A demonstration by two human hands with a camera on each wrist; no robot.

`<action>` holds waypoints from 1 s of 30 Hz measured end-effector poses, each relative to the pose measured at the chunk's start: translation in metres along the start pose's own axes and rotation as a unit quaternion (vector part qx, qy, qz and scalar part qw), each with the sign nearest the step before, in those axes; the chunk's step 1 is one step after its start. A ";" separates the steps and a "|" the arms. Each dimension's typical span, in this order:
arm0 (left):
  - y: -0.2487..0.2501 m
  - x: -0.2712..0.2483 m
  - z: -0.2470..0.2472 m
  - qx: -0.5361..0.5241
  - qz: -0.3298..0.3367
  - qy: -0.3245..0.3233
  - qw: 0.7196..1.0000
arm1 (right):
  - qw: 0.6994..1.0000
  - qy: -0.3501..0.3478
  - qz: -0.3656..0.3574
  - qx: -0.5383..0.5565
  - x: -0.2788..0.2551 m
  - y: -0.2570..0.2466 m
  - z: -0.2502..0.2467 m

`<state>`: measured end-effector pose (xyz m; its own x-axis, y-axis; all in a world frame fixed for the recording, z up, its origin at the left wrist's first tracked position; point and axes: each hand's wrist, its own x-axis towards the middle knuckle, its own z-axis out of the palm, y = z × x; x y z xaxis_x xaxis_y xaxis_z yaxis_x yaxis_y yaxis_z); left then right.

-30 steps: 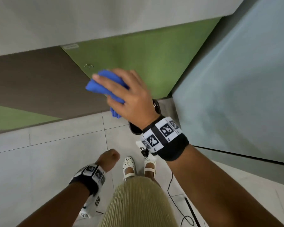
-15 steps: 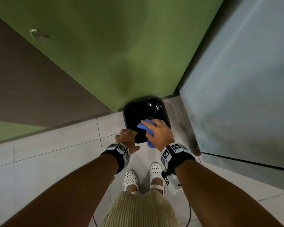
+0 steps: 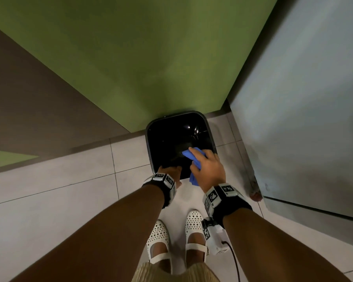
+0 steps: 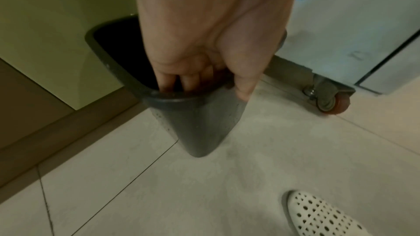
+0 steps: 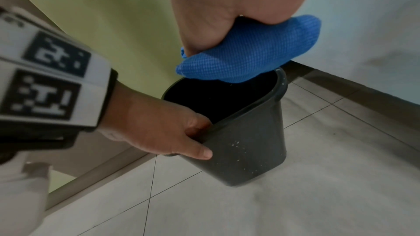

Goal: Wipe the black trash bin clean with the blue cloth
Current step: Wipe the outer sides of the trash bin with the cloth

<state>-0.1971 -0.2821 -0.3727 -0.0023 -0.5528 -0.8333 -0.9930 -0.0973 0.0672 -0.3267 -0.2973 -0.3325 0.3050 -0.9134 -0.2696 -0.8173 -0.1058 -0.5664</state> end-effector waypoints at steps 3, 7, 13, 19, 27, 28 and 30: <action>-0.001 -0.001 0.009 -0.026 0.007 0.021 0.999 | 0.999 0.037 -0.002 0.018 -0.006 0.005 0.004; 0.000 -0.011 -0.006 -0.043 0.048 0.060 0.996 | 0.993 0.107 0.036 0.034 -0.016 0.008 -0.003; -0.012 -0.039 -0.015 -0.220 0.087 0.122 0.964 | 0.945 0.235 0.175 0.147 -0.025 -0.006 -0.031; -0.014 -0.051 -0.008 -0.396 0.082 0.135 0.904 | 0.936 0.147 0.259 0.190 -0.028 -0.025 -0.036; -0.006 -0.050 -0.008 -0.704 0.076 0.055 0.704 | 0.974 0.021 0.186 0.127 -0.017 -0.037 0.003; -0.005 -0.048 -0.005 -0.740 0.055 0.043 0.669 | 0.978 0.014 0.175 0.113 -0.015 -0.036 0.009; -0.005 -0.043 0.000 -0.785 0.020 0.025 0.619 | 0.985 0.008 0.146 0.089 -0.011 -0.034 0.022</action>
<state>-0.1923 -0.2578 -0.3374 0.0188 -0.6020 -0.7983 0.3456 -0.7453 0.5702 -0.2912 -0.2752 -0.3273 0.0604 -0.9004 -0.4310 -0.7698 0.2328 -0.5943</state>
